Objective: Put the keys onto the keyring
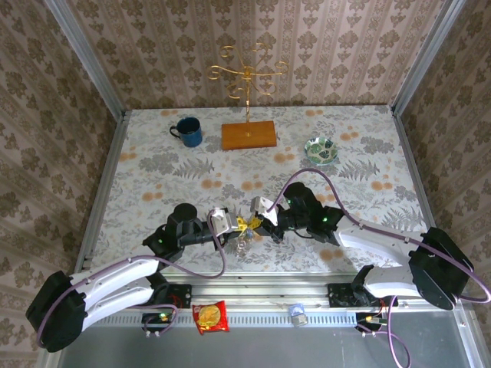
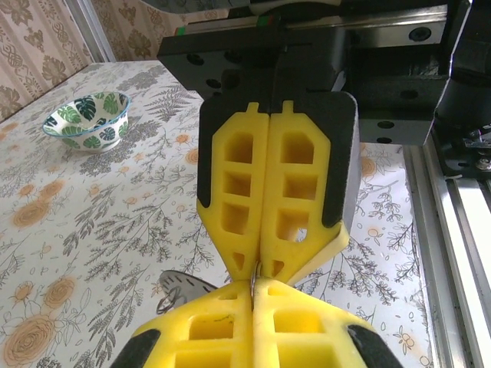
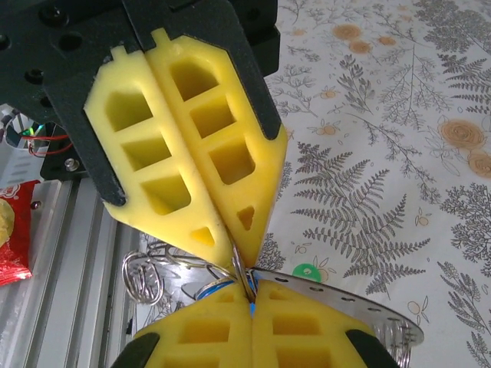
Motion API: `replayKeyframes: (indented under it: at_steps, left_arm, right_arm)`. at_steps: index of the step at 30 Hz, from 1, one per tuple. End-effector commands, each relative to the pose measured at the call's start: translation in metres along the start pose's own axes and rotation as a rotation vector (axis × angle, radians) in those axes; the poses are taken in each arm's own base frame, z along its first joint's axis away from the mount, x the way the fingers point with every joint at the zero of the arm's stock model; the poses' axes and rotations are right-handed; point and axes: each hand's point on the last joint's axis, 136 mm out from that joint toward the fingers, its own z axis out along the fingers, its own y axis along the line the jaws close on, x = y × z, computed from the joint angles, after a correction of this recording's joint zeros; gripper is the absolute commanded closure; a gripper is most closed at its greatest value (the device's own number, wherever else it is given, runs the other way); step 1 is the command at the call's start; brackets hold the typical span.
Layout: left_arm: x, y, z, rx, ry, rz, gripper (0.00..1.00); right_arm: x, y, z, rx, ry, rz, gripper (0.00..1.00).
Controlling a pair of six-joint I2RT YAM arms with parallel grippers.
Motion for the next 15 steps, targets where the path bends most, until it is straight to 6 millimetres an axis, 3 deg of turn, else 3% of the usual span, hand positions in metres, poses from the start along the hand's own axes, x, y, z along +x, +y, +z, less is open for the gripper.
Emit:
replayKeyframes:
  at_steps: [1, 5, 8, 11, 15]
  left_arm:
    - [-0.007, -0.001, -0.001, 0.003, -0.019, 0.01, 0.93]
    - [-0.002, -0.001, -0.001, 0.005, 0.024, 0.021, 0.79]
    - [-0.001, -0.001, -0.001, 0.012, 0.046, 0.034, 0.78]
    - [0.0, -0.001, 0.0, 0.022, 0.066, 0.052, 0.81]
    - [-0.001, -0.001, 0.001, 0.033, 0.073, 0.067, 0.95]
  right_arm:
    - [-0.021, 0.0, -0.005, -0.014, -0.026, -0.054, 1.0]
    - [-0.016, 0.002, -0.008, -0.029, 0.045, -0.078, 1.0]
    - [-0.014, 0.002, -0.009, -0.047, 0.091, -0.088, 1.0]
    - [-0.017, 0.006, -0.008, -0.075, 0.121, -0.106, 1.0]
    - [-0.022, 0.012, -0.008, -0.114, 0.136, -0.116, 1.0]
